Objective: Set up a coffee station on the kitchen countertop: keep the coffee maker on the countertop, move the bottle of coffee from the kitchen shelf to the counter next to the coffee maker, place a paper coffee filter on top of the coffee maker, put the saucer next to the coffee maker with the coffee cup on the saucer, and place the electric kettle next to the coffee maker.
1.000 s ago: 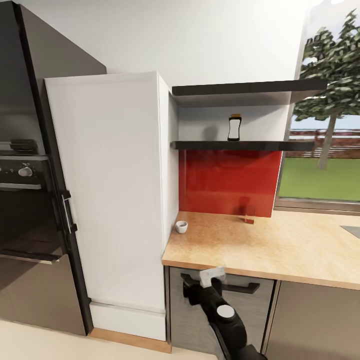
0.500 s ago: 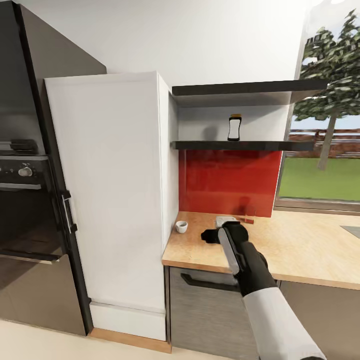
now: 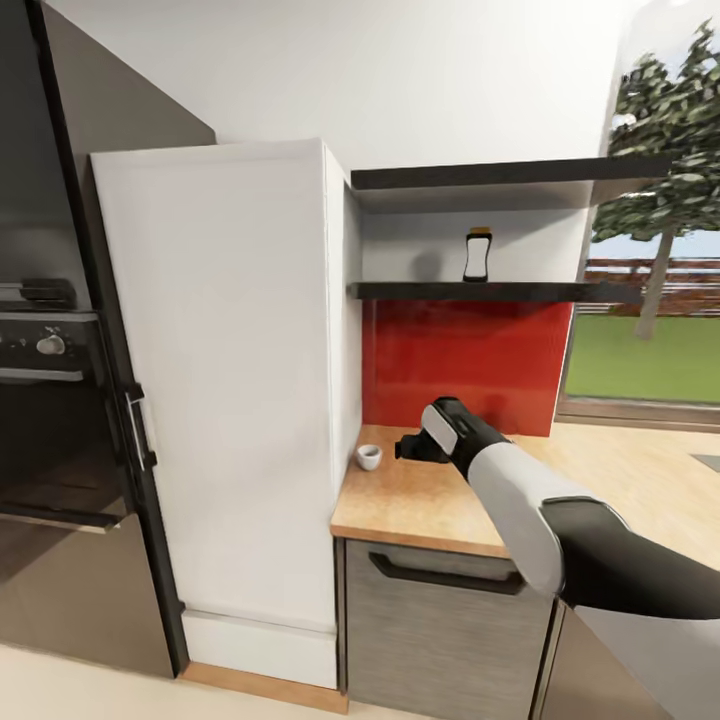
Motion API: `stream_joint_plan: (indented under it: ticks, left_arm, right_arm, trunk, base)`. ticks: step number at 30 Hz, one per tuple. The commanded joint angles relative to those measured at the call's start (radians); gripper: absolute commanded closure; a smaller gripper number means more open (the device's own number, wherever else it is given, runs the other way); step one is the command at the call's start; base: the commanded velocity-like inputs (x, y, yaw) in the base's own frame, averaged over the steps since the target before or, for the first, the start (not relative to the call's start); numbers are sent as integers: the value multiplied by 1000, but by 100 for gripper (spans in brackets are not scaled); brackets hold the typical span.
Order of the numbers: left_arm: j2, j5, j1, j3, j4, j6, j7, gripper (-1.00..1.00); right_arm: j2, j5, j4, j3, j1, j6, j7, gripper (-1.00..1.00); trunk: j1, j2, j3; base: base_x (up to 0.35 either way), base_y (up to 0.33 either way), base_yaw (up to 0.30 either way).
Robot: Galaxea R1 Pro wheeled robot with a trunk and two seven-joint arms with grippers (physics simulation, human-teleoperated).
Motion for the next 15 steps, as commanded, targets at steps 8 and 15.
stream_joint_plan:
  ticks: [8,15]
  left_arm:
    - [14,0,1,7,8,5,-4,-100]
    - [14,-1,1,6,27,6,-4,-100]
  right_arm:
    - [1,-13,30,-1,-4,-100,-53,-100]
    - [1,-16,49,2,-4,-140,-70,-100]
  trunk:
    - [1,-1,-2]
    - [1,-1,-2]
  base:
    - [244,238,0]
    - [278,213,0]
